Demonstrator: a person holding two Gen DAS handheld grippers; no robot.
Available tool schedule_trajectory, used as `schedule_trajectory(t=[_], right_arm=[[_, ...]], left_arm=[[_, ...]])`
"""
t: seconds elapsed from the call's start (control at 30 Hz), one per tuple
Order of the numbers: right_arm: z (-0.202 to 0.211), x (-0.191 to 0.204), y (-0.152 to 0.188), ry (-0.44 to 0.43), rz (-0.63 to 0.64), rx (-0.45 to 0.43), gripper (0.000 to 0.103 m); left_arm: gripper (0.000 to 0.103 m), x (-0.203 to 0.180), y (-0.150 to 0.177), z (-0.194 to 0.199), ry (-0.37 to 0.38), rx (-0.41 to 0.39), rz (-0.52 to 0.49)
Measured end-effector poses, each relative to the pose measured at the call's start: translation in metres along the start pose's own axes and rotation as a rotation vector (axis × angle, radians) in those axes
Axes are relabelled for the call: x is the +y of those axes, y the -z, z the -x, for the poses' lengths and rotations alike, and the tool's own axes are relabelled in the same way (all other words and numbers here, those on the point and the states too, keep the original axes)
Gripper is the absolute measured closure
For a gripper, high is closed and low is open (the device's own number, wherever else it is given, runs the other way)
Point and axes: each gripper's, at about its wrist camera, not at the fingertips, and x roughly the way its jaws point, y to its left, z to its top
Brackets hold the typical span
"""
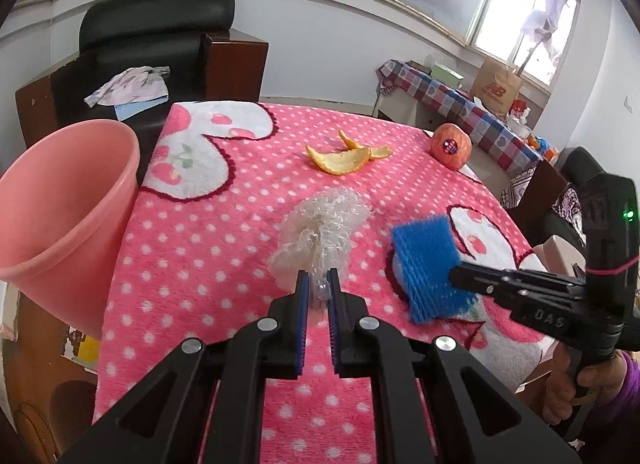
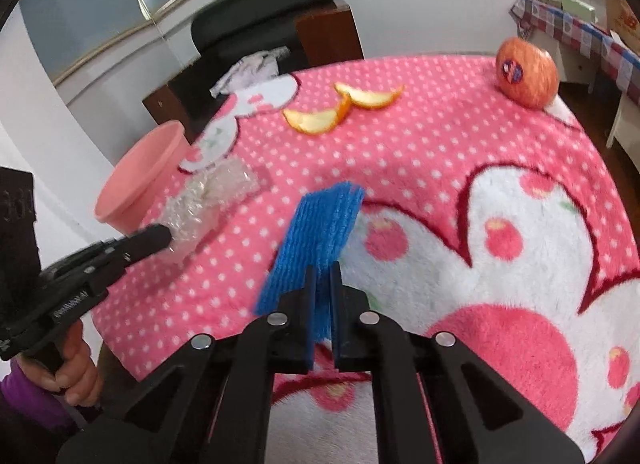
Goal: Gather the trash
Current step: 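Lift the clear wrapper and blue net off the table with both grippers, then carry the clear wrapper and blue net over the pink bucket and release both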
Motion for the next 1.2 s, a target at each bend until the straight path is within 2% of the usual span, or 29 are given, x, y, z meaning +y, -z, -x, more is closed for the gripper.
schedule_trajectory(t=[0.3, 0.67, 0.9, 1.2], right_arm=[[0.003, 0.035, -0.037, -0.06, 0.074, -0.097, 0.097], [-0.019, 0.105, -0.077, -0.176, 0.198, -0.144, 0.097], [-0.038, 0.143, -0.096, -0.239, 0.245, -0.147, 0.097], [-0.075, 0.192, -0.104, -0.254, 0.335, -0.12, 0.097]], left_arm=[[0.095, 0.022, -0.014, 0.029, -0.071, -0.108, 0.036], [0.095, 0.074, -0.031, 0.071, -0.205, -0.222, 0.126], [0.095, 0.106, -0.036, 0.086, -0.279, -0.254, 0.188], [0.095, 0.146, -0.032, 0.093, -0.364, -0.263, 0.264]])
